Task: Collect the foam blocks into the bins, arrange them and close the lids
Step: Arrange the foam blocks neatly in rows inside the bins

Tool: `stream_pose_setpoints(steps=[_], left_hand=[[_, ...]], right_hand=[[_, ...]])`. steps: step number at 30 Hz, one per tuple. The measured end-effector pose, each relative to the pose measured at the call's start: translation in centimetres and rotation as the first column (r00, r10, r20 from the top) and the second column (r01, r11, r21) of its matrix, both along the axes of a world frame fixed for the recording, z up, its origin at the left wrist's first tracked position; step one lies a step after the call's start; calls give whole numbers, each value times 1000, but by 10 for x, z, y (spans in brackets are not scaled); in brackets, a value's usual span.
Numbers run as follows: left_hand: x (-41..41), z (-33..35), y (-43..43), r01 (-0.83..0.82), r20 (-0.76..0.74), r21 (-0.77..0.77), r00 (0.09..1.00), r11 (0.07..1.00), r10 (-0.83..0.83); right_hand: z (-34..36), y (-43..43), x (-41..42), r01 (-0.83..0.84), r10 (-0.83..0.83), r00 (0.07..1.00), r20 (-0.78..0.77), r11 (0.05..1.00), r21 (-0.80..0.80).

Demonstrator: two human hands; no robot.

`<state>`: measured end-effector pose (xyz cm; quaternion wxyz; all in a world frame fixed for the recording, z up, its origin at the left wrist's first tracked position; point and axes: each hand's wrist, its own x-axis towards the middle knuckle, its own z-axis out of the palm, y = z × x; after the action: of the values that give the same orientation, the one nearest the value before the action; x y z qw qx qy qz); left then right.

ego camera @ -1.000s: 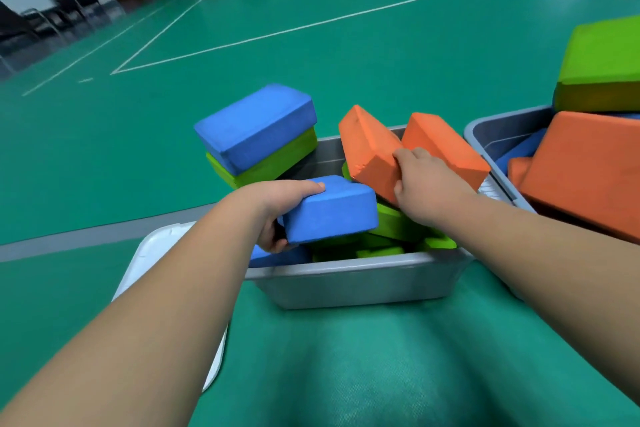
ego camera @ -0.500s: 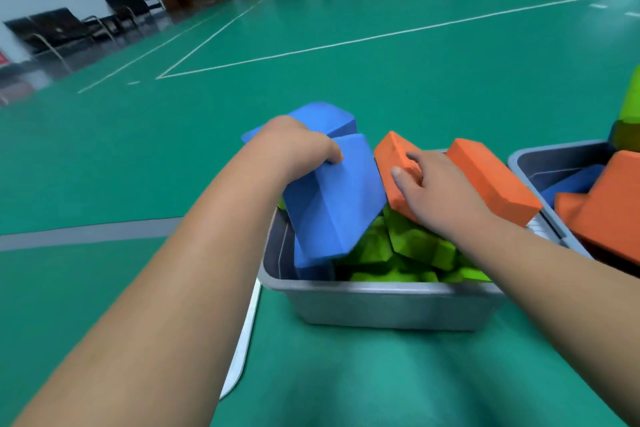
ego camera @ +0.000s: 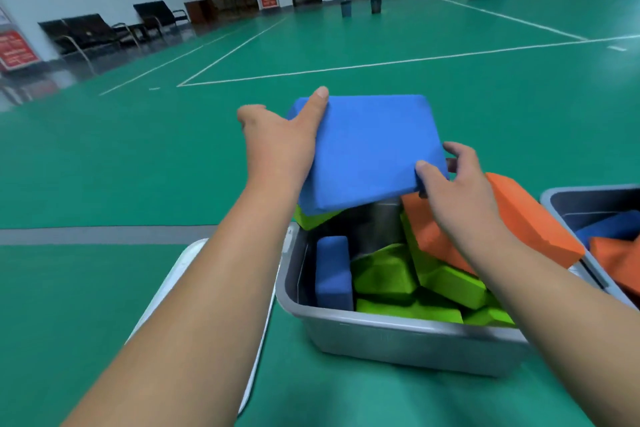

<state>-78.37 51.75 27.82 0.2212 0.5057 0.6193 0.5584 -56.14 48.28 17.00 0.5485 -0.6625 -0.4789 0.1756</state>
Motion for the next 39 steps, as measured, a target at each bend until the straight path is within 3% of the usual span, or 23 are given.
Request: stream_pose_setpoints(steps=[3, 7, 13, 15, 17, 20, 24, 27, 32, 35, 39], left_hand=[[-3, -5, 6, -94, 133, 173, 989, 981, 71], [-14, -15, 25, -113, 228, 196, 971, 974, 67], [-25, -50, 46, 129, 169, 215, 971, 968, -167], [-28, -61, 56, 173, 58, 148, 981, 974, -183], [-28, -73, 63, 132, -15, -26, 991, 991, -132], [-22, -84, 66, 131, 66, -275, 991, 952, -117], [-16, -79, 71, 110, 71, -331, 993, 937, -92], [-22, -79, 67, 87, 39, -288, 996, 954, -79], [-34, -83, 62, 225, 25, -293, 973, 929, -227], [-42, -92, 61, 222, -58, -320, 966, 921, -253], [-42, -104, 61, 181, -184, -316, 951, 931, -248]], right_hand=[[10, 10, -8, 44, -47, 998, 31, 995, 85], [21, 28, -22, 99, -111, 992, 54, 978, 184], [40, 76, -39, 74, -99, 983, 154, 984, 162], [38, 92, -43, 28, -50, 979, 198, 994, 110], [29, 105, -45, -32, 32, 941, 338, 999, -5], [12, 112, -44, -91, 153, 887, 436, 983, -160], [5, 113, -36, -128, 186, 909, 372, 976, -175], [8, 110, -34, -162, 226, 908, 352, 966, -201], [7, 110, -35, -158, 199, 967, 159, 958, -238], [4, 114, -29, -228, 259, 962, 88, 938, -261], [-5, 118, -23, -260, 301, 948, 108, 922, -287]])
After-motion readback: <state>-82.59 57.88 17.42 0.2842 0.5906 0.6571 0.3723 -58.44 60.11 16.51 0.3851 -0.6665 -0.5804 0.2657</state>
